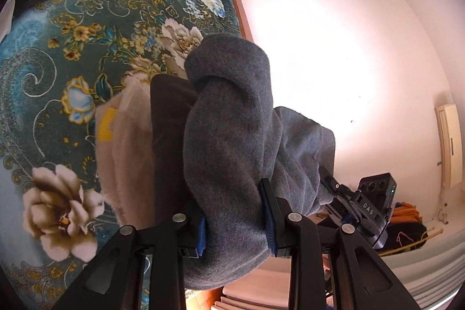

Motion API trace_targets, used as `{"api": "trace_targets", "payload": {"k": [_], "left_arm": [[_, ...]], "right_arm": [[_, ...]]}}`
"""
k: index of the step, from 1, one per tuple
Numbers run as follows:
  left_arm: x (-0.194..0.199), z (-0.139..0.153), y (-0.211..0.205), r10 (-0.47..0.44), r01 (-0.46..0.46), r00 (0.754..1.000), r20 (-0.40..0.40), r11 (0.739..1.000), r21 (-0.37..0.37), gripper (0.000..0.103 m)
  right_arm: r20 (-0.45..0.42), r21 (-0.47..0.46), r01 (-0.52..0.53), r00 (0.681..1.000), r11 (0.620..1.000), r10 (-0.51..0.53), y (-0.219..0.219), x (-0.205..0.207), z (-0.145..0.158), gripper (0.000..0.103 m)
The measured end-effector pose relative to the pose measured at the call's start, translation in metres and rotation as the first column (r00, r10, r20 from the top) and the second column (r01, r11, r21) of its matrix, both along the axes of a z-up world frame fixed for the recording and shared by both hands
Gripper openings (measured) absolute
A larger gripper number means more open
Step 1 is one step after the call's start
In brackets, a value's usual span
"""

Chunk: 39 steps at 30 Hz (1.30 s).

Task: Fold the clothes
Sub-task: 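Carry the folded sweatpants with both grippers onto the stack of folded clothes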

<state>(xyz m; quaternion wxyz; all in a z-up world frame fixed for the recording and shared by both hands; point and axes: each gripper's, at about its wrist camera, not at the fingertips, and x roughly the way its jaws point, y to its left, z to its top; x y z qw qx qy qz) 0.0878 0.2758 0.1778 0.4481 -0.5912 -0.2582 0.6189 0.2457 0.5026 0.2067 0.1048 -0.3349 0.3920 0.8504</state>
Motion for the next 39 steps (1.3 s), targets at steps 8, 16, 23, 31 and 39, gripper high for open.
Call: {"api": "trace_targets", "payload": {"k": [8,16,23,31,39], "left_arm": [[-0.015,-0.008,-0.015,0.028,-0.032,0.998,0.064,0.997,0.071,0.066],[0.003,0.066,-0.009,-0.003,-0.01,0.946,-0.323,0.999,-0.037,0.071],[0.033,0.066,0.045,-0.151,0.116,0.878,-0.454,0.988,-0.103,0.071],[-0.003,-0.001,0.039,-0.042,0.016,0.965,-0.258,0.995,-0.101,0.071],[0.0,0.002,0.054,-0.083,0.018,0.94,-0.33,0.981,-0.194,0.071]], "right_arm": [[-0.01,-0.106,0.066,0.998,0.992,-0.067,0.028,0.004,-0.044,0.028],[-0.028,0.056,0.168,0.986,0.984,-0.167,0.032,0.035,0.003,0.029],[0.013,0.292,-0.07,0.998,0.954,0.069,-0.024,-0.008,0.021,0.029],[0.148,0.182,-0.095,0.987,0.979,0.069,-0.005,-0.065,-0.041,0.029],[0.208,0.183,-0.109,0.976,0.977,0.069,0.002,-0.083,-0.058,0.027]]}}
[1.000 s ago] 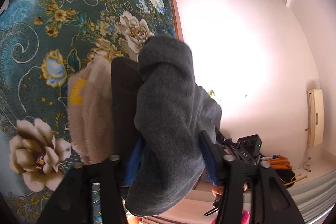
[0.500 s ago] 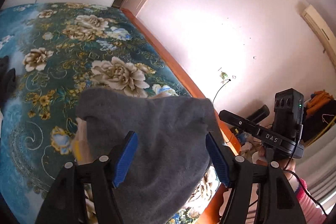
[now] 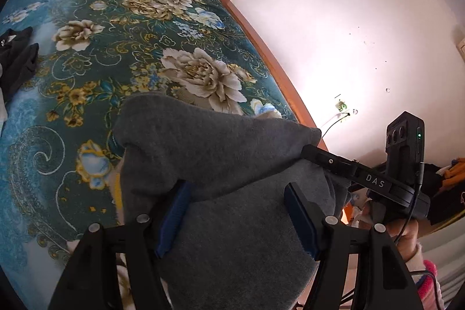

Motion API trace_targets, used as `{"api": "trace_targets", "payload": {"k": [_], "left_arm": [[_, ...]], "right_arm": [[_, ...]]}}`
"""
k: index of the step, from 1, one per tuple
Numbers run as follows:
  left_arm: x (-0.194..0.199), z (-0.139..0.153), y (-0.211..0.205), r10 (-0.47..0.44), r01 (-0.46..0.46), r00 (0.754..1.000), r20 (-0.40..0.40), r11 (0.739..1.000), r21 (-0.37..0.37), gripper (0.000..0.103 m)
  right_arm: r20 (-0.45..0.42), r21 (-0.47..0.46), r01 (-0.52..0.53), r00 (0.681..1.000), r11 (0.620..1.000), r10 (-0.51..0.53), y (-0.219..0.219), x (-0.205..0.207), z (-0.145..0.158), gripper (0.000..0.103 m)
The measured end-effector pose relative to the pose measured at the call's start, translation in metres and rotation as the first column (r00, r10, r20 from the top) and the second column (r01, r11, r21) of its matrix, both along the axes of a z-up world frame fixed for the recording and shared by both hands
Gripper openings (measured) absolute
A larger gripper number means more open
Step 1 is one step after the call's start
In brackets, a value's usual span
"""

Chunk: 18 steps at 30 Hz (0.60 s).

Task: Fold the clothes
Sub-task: 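Carry the folded sweatpants with both grippers onto the stack of folded clothes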

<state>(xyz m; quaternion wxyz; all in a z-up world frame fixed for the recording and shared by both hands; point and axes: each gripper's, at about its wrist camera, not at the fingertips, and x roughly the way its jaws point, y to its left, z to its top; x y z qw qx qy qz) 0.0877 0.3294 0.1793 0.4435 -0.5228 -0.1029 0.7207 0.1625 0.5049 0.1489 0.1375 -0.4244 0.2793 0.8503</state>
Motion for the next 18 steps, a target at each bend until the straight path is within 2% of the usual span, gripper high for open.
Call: {"api": "trace_targets", "payload": {"k": [3,7,10,13,15,18], "left_arm": [[0.01,0.015,-0.006,-0.007,0.007,1.0,-0.03,1.0,0.008,0.071],[0.039,0.044,-0.012,-0.047,0.046,0.984,-0.171,0.999,-0.008,0.071],[0.064,0.053,-0.021,-0.075,0.077,0.969,-0.234,0.997,-0.001,0.071],[0.088,0.049,-0.023,-0.107,0.103,0.948,-0.298,0.994,-0.03,0.071],[0.095,0.038,-0.018,-0.13,0.111,0.941,-0.314,0.991,-0.078,0.071],[0.097,0.019,-0.013,-0.132,0.098,0.944,-0.302,0.987,-0.125,0.071]], "right_arm": [[-0.013,0.042,-0.012,1.0,0.999,0.013,-0.007,0.005,0.01,0.029],[-0.054,0.16,-0.041,0.997,0.986,0.05,-0.027,0.021,0.032,0.029],[-0.082,0.241,-0.048,0.994,0.969,0.07,-0.046,0.042,0.048,0.032],[-0.114,0.286,-0.063,0.988,0.956,0.099,-0.067,0.066,0.054,0.04],[-0.082,0.303,-0.092,0.989,0.949,0.123,-0.074,0.069,0.045,0.04],[-0.012,0.315,-0.111,0.993,0.943,0.121,-0.075,0.067,0.023,0.04]]}}
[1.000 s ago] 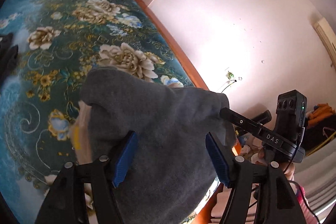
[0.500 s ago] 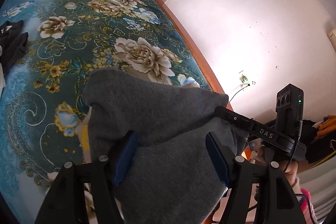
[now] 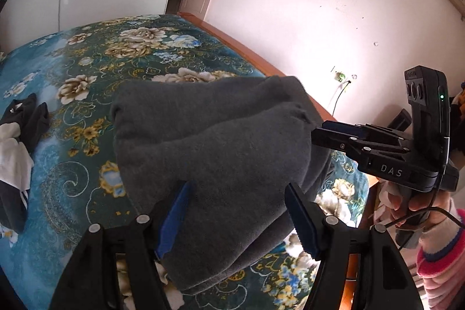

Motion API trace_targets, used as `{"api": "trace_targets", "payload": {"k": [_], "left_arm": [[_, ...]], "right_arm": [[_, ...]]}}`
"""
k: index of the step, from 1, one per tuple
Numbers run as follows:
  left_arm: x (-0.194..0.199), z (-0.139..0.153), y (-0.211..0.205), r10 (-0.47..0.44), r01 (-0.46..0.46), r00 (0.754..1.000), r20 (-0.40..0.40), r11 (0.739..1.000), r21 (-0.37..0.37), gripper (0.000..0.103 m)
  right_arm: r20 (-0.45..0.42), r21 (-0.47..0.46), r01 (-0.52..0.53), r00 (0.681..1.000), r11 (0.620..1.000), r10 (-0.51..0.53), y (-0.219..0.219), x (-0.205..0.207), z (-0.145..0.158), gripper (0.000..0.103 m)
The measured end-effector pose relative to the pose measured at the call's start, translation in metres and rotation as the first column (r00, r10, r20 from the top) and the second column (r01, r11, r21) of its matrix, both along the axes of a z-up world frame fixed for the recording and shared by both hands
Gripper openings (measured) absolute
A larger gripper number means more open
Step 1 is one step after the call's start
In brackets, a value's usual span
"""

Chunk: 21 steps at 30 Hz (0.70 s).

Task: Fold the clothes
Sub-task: 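Carry the folded sweatpants with both grippers onto the stack of folded clothes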

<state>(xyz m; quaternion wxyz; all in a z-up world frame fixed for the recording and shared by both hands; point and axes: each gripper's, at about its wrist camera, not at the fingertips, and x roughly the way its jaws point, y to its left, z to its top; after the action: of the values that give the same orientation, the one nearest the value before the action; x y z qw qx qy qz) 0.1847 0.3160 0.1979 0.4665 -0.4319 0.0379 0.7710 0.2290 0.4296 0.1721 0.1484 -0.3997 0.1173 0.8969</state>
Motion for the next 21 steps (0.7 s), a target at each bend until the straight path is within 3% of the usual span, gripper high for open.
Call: {"api": "trace_targets", "payload": {"k": [4,10,15,19,21], "left_arm": [[0.006,-0.01,0.005,-0.001,0.0,1.0,-0.024,1.0,-0.023,0.072],[0.013,-0.017,0.013,-0.009,0.003,0.997,-0.076,0.997,-0.072,0.076],[0.018,-0.004,0.0,0.016,-0.017,0.998,-0.053,0.999,-0.028,0.077],[0.027,0.008,-0.015,0.059,-0.058,0.996,-0.066,0.998,0.023,0.078],[0.03,0.011,-0.024,0.083,-0.081,0.996,-0.037,0.995,0.063,0.08]], "right_arm": [[0.015,-0.046,0.044,0.999,0.998,-0.043,0.011,0.001,-0.024,0.04],[0.029,-0.025,0.047,0.999,0.999,-0.046,0.008,0.001,-0.029,0.04],[-0.004,-0.038,0.072,0.997,0.997,-0.073,0.006,0.007,-0.02,0.041],[-0.084,-0.02,0.067,0.994,0.998,-0.068,-0.007,0.024,0.004,0.054],[-0.103,-0.022,0.06,0.993,0.998,-0.062,-0.012,0.031,0.01,0.055]]}}
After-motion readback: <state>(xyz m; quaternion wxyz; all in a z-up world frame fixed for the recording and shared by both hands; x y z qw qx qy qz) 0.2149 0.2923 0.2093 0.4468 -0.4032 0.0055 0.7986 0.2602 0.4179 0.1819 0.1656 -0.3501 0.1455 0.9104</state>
